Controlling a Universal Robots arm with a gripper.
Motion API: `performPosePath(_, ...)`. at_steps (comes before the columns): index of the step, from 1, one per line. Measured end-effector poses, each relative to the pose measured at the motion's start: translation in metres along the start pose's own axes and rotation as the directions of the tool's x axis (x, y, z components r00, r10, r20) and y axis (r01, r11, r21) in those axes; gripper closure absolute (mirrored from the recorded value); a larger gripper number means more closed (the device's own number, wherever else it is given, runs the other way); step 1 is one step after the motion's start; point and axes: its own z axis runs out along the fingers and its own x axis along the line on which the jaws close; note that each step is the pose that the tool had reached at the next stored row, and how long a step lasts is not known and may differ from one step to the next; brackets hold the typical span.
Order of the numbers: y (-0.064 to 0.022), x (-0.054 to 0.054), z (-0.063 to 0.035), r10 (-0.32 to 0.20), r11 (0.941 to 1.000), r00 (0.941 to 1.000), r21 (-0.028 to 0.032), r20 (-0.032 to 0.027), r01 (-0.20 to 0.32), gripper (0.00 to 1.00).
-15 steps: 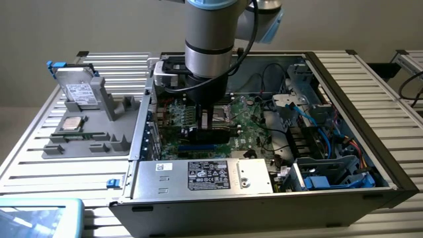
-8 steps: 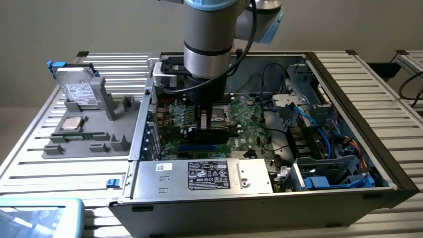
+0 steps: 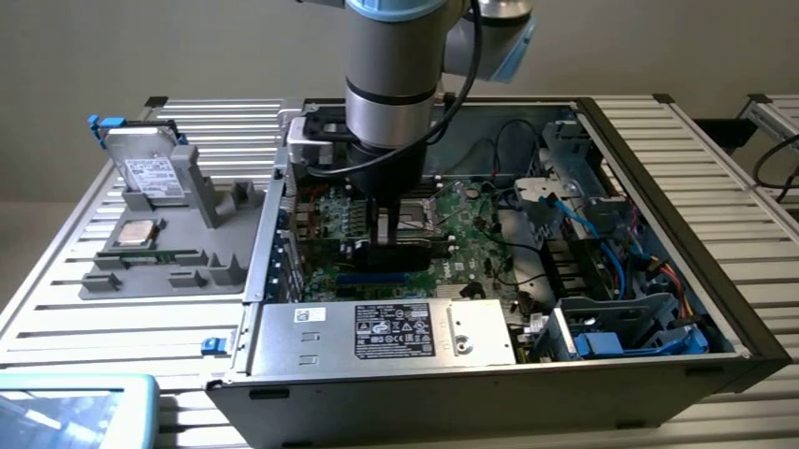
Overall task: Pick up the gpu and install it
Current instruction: 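Insert the gpu into the slot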
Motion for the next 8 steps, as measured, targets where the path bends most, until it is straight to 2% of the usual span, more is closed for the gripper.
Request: performPosePath(8, 0.0006, -0.0005, 0.001, 0.0, 1.0, 1.0, -0.0005, -0.0003, 0.0, 0.72)
